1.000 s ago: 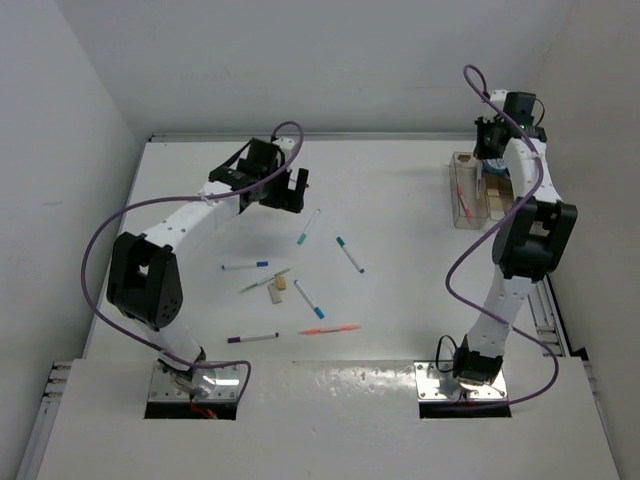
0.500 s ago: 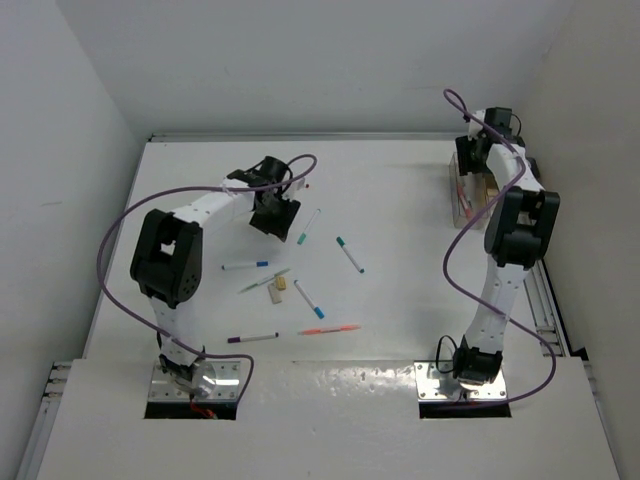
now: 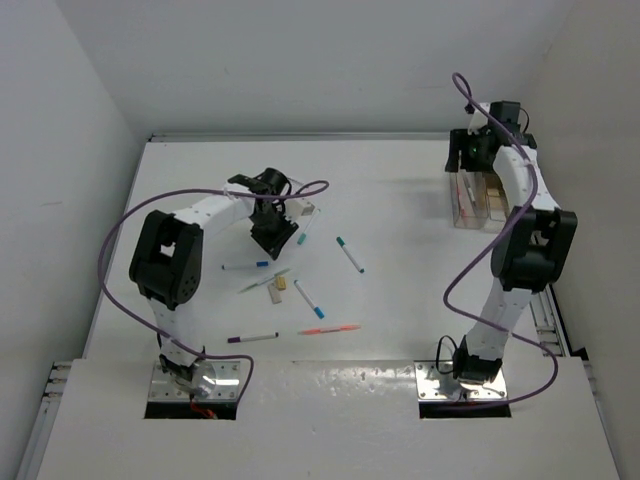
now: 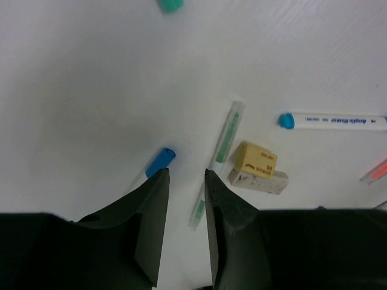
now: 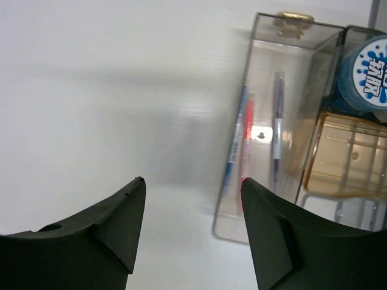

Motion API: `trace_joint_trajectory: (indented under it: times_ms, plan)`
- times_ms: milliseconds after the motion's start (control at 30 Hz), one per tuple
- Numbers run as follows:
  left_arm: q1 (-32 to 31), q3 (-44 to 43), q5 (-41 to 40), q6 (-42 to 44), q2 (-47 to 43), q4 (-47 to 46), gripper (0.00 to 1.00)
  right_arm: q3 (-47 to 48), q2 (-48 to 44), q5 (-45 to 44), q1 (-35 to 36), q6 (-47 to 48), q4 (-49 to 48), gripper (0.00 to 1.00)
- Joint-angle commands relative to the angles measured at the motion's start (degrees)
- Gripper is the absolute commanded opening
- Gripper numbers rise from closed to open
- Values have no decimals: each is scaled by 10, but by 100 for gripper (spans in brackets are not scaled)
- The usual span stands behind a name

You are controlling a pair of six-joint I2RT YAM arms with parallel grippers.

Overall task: Sort the stationery into containers
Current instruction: Pick up the pen from the center of the board.

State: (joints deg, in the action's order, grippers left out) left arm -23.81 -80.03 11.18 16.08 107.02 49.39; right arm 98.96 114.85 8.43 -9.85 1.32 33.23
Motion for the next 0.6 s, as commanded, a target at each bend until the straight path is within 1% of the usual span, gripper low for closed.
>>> trace_joint_trajectory:
  times_ms: [0,333,567]
  plan:
    - [-6,37,9,34,-45,12,35,-29,-87,54,19,-42,-10,63]
    - [-23,109,1,25,-65,-14,35,-41,-114,68,25,-62,19,63]
    - [-35,141,-14,12,-52,-45,35,-56,-125,77,26,-71,23,63]
